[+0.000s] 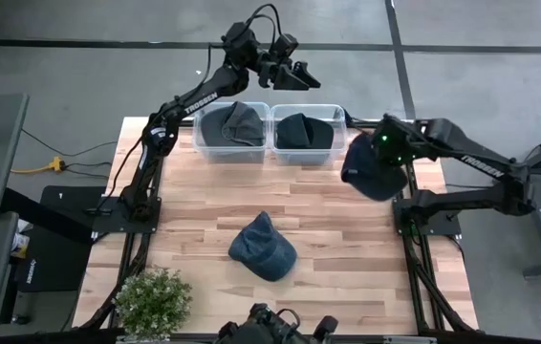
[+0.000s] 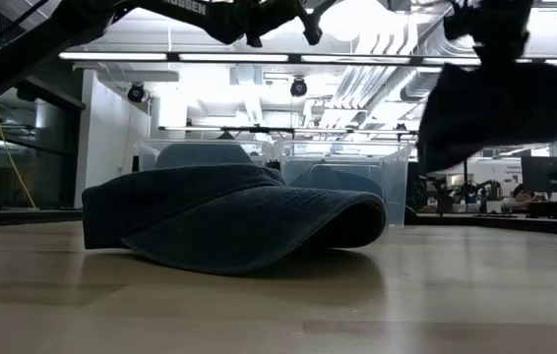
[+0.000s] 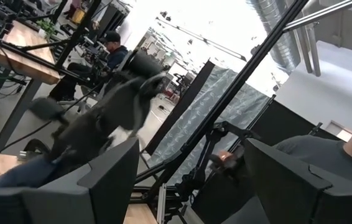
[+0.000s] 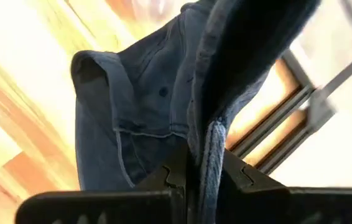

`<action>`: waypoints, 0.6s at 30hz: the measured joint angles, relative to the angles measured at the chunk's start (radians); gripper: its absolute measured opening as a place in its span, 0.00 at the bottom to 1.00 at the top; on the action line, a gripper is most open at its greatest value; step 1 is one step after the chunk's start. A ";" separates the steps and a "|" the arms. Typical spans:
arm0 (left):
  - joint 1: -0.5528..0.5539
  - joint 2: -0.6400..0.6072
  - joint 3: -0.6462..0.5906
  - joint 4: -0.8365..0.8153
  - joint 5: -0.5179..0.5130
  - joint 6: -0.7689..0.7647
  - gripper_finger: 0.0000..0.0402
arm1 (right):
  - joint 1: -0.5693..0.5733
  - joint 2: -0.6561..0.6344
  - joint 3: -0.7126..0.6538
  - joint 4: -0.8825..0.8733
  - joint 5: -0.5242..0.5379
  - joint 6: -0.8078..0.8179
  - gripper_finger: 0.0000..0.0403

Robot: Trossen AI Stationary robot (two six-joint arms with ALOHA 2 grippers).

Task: Pick & Place hat
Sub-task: Put the top blue cap into the right transparent bin

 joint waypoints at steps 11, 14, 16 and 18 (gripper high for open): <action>0.051 0.000 0.000 -0.081 0.012 0.041 0.71 | -0.003 0.134 0.319 -0.047 0.104 -0.231 0.07; 0.053 0.000 0.000 -0.181 0.009 0.135 0.71 | -0.009 0.172 0.387 -0.026 0.127 -0.284 0.07; 0.052 0.000 0.000 -0.241 0.013 0.199 0.71 | -0.009 0.197 0.423 0.000 0.147 -0.316 0.07; 0.050 0.000 0.000 -0.286 0.032 0.248 0.71 | -0.013 0.219 0.450 0.031 0.163 -0.351 0.07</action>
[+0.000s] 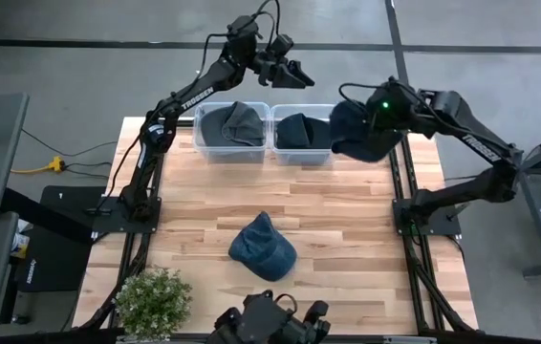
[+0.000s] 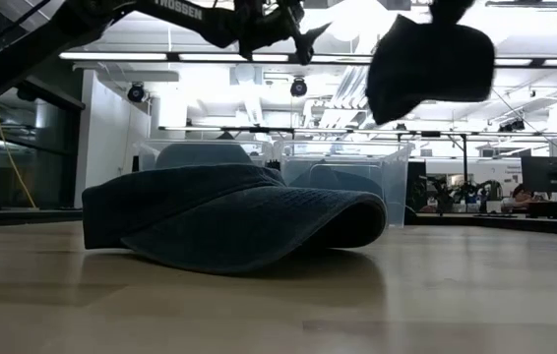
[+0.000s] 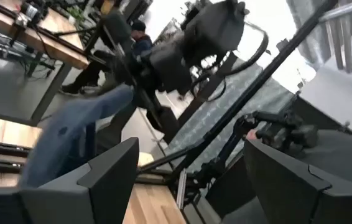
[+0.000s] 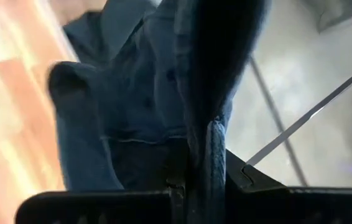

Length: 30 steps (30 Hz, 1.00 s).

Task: Pick & Place hat
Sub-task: Put the top blue cap into the right transparent bin

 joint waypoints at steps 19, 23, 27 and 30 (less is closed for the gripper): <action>-0.004 0.000 0.000 -0.288 -0.141 0.592 0.71 | -0.239 0.070 0.032 0.221 -0.276 -0.178 0.07; -0.004 0.000 0.000 -0.403 -0.330 0.680 0.71 | -0.256 0.070 0.032 0.215 -0.302 -0.214 0.07; -0.003 0.000 0.000 -0.458 -0.432 0.705 0.71 | -0.269 0.069 0.032 0.217 -0.302 -0.261 0.07; -0.003 0.000 0.000 -0.462 -0.437 0.705 0.71 | -0.284 0.069 0.032 0.225 -0.331 -0.295 0.07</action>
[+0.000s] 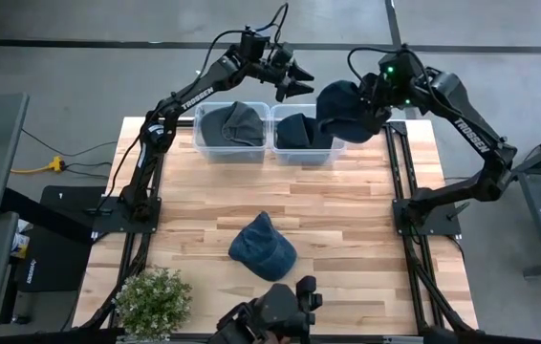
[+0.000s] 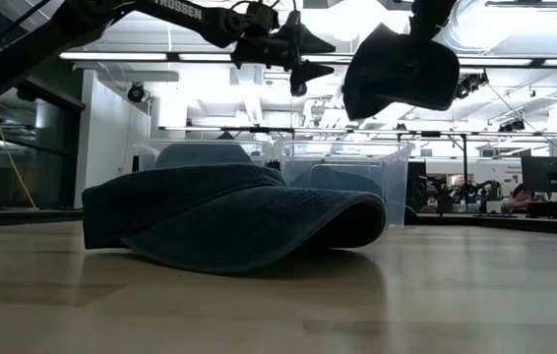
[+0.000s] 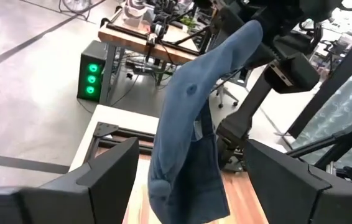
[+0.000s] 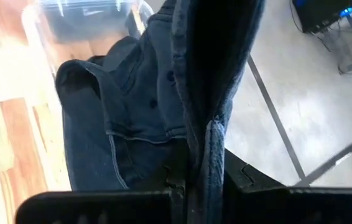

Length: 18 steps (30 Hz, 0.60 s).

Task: Pick & Place hat
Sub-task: Put the top blue cap into the right transparent bin

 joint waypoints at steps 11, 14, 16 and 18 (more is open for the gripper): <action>0.000 0.000 0.000 -0.039 -0.101 0.021 0.71 | -0.063 0.000 -0.001 0.028 -0.109 -0.014 0.07; 0.000 0.000 0.000 -0.038 -0.131 0.026 0.71 | -0.077 0.000 -0.002 0.043 -0.122 -0.015 0.07; 0.000 0.000 0.000 -0.039 -0.142 0.026 0.71 | -0.087 0.000 -0.002 0.046 -0.149 -0.017 0.07; 0.000 0.000 0.000 -0.037 -0.162 0.028 0.71 | -0.093 0.000 -0.002 0.050 -0.174 -0.022 0.07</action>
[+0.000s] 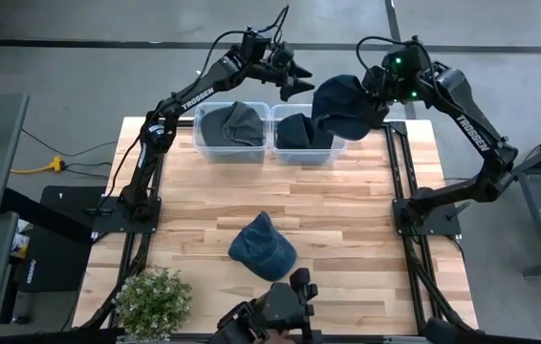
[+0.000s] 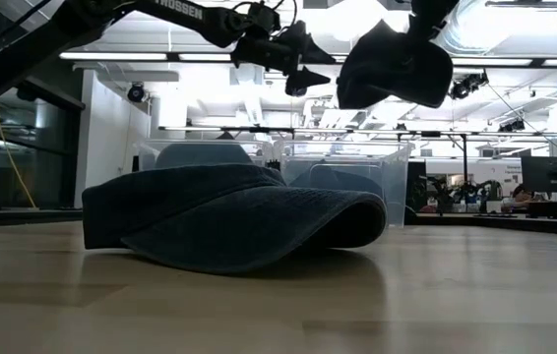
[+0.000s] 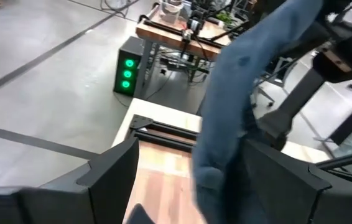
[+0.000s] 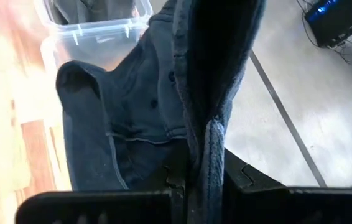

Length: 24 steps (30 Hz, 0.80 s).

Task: Pick & Place hat
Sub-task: Put the top blue cap into the right transparent bin

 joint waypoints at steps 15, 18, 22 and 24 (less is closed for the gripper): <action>0.000 0.000 0.000 -0.040 -0.099 0.145 0.71 | 0.001 0.042 -0.001 0.021 -0.015 -0.038 0.07; 0.000 0.000 0.000 -0.055 -0.096 0.173 0.71 | 0.000 0.058 -0.001 0.049 -0.013 -0.050 0.07; 0.001 0.000 0.000 -0.058 -0.019 0.174 0.71 | 0.001 0.078 -0.001 0.088 0.025 -0.076 0.07; 0.000 0.000 0.000 -0.061 0.004 0.174 0.71 | 0.001 0.087 -0.001 0.094 0.027 -0.081 0.07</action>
